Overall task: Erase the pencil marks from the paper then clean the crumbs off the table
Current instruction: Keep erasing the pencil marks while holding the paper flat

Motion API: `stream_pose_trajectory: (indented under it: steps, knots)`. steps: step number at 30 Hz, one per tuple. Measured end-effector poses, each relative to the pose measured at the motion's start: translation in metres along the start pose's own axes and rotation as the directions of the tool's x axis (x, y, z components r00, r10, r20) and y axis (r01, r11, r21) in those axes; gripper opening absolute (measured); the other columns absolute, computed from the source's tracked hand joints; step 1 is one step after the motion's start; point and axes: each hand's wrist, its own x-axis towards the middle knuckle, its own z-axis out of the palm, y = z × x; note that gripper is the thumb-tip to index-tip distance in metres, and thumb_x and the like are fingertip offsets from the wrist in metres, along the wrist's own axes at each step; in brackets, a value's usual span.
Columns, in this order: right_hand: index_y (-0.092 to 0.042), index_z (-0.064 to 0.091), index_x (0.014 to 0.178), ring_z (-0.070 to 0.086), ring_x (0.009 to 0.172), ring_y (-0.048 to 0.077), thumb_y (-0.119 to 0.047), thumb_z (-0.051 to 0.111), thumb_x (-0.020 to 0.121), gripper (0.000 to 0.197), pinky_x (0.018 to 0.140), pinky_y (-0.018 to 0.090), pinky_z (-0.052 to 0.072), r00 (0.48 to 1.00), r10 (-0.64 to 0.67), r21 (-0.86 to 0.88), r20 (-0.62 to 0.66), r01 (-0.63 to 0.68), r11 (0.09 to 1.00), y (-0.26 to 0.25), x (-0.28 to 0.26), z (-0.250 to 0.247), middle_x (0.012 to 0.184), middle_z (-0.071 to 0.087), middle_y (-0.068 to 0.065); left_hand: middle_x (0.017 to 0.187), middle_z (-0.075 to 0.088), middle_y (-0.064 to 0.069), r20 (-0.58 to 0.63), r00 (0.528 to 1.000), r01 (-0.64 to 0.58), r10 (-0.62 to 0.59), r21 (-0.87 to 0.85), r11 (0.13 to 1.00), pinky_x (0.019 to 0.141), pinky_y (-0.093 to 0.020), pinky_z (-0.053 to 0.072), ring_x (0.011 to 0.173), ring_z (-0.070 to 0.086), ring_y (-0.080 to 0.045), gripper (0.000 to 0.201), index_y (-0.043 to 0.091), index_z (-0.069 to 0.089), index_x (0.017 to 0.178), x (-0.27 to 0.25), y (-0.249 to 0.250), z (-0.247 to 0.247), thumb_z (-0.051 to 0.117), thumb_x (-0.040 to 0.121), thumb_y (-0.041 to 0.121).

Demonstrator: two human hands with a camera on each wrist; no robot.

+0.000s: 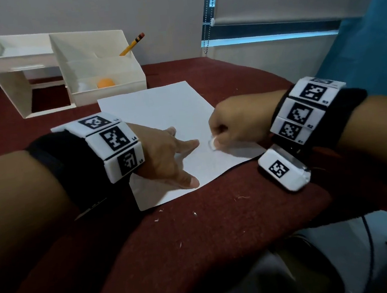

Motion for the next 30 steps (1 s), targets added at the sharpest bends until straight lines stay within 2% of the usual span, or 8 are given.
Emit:
stream_pose_trajectory:
  steps: [2, 5, 10, 14, 16, 22, 27, 30]
  knots:
    - [-0.022, 0.069, 0.082, 0.064, 0.074, 0.013, -0.049, 0.062, 0.091, 0.03, 0.074, 0.038, 0.057, 1.0, -0.009, 0.0, -0.011, 0.009, 1.0, 0.002, -0.002, -0.001, 0.076, 0.068, -0.006, 0.164, -0.01, -0.001, 0.004, 1.0, 0.001, -0.001, 0.006, 1.0, 0.117, -0.055, 0.019, 0.15, 0.015, -0.029, 0.095, 0.057, -0.011, 0.147, 0.0, 0.001, -0.001, 0.038, 0.072, 0.089]
    - [-0.022, 0.07, 0.085, 0.065, 0.067, 0.009, -0.05, 0.063, 0.089, 0.029, 0.067, 0.03, 0.054, 0.992, -0.06, 0.055, 0.107, 0.055, 0.997, -0.008, -0.01, 0.004, 0.073, 0.07, -0.005, 0.164, -0.012, 0.0, 0.017, 1.0, 0.007, -0.007, -0.008, 1.0, 0.117, -0.055, 0.018, 0.15, 0.013, -0.029, 0.096, 0.057, -0.01, 0.147, 0.0, -0.001, -0.001, 0.04, 0.071, 0.089]
    - [-0.02, 0.068, 0.08, 0.064, 0.078, 0.018, -0.045, 0.061, 0.092, 0.028, 0.074, 0.037, 0.056, 0.996, 0.062, -0.031, -0.066, -0.064, 0.997, 0.004, 0.0, -0.001, 0.079, 0.066, -0.005, 0.164, -0.013, 0.0, 0.015, 1.0, -0.001, 0.001, -0.009, 1.0, 0.116, -0.057, 0.019, 0.15, 0.013, -0.03, 0.095, 0.057, -0.011, 0.146, -0.002, 0.001, -0.001, 0.039, 0.072, 0.088]
    - [-0.021, 0.07, 0.083, 0.064, 0.065, 0.008, -0.051, 0.064, 0.09, 0.031, 0.066, 0.031, 0.054, 0.995, -0.025, 0.127, 0.099, 0.012, 0.992, -0.005, -0.011, 0.002, 0.073, 0.072, -0.004, 0.164, -0.013, 0.0, 0.014, 1.0, 0.004, -0.004, -0.021, 1.0, 0.117, -0.055, 0.018, 0.15, 0.012, -0.029, 0.095, 0.056, -0.01, 0.147, 0.0, 0.0, -0.002, 0.04, 0.072, 0.088]
    - [-0.019, 0.071, 0.084, 0.065, 0.065, 0.01, -0.052, 0.065, 0.089, 0.033, 0.062, 0.029, 0.051, 0.996, -0.016, 0.157, 0.087, 0.003, 0.988, -0.003, -0.012, 0.002, 0.075, 0.073, -0.001, 0.164, -0.01, 0.001, 0.0, 1.0, 0.002, -0.002, -0.032, 0.999, 0.117, -0.055, 0.018, 0.15, 0.014, -0.027, 0.099, 0.056, -0.008, 0.148, -0.001, -0.002, -0.002, 0.043, 0.069, 0.09]
    - [-0.019, 0.07, 0.084, 0.066, 0.072, 0.012, -0.051, 0.064, 0.09, 0.033, 0.071, 0.034, 0.055, 1.0, 0.002, 0.127, 0.03, -0.005, 0.992, -0.004, -0.011, 0.001, 0.076, 0.071, -0.004, 0.165, -0.001, 0.003, -0.003, 0.981, 0.193, -0.195, -0.093, 0.977, 0.118, -0.051, 0.018, 0.149, 0.017, -0.025, 0.127, 0.041, -0.004, 0.154, -0.007, -0.049, -0.005, 0.057, 0.055, 0.091]
    - [-0.022, 0.067, 0.083, 0.057, 0.06, -0.002, -0.046, 0.062, 0.092, 0.026, 0.054, 0.014, 0.044, 0.991, -0.131, 0.135, 0.006, 0.129, 0.982, -0.038, -0.007, 0.006, 0.067, 0.065, -0.014, 0.164, 0.01, -0.005, 0.053, 0.983, 0.182, -0.178, -0.108, 0.977, 0.116, -0.044, 0.021, 0.147, 0.022, -0.026, 0.13, 0.025, -0.003, 0.157, -0.013, -0.051, -0.006, 0.072, 0.061, 0.072]
    - [-0.021, 0.068, 0.084, 0.062, 0.07, 0.003, -0.048, 0.061, 0.093, 0.03, 0.066, 0.026, 0.053, 0.996, -0.085, 0.062, 0.011, 0.084, 0.995, -0.04, 0.001, -0.002, 0.075, 0.068, -0.011, 0.165, -0.002, -0.004, 0.082, 0.981, 0.183, -0.173, -0.127, 0.975, 0.119, -0.052, 0.018, 0.149, 0.016, -0.028, 0.142, 0.03, -0.01, 0.155, -0.01, -0.053, -0.002, 0.074, 0.051, 0.076]
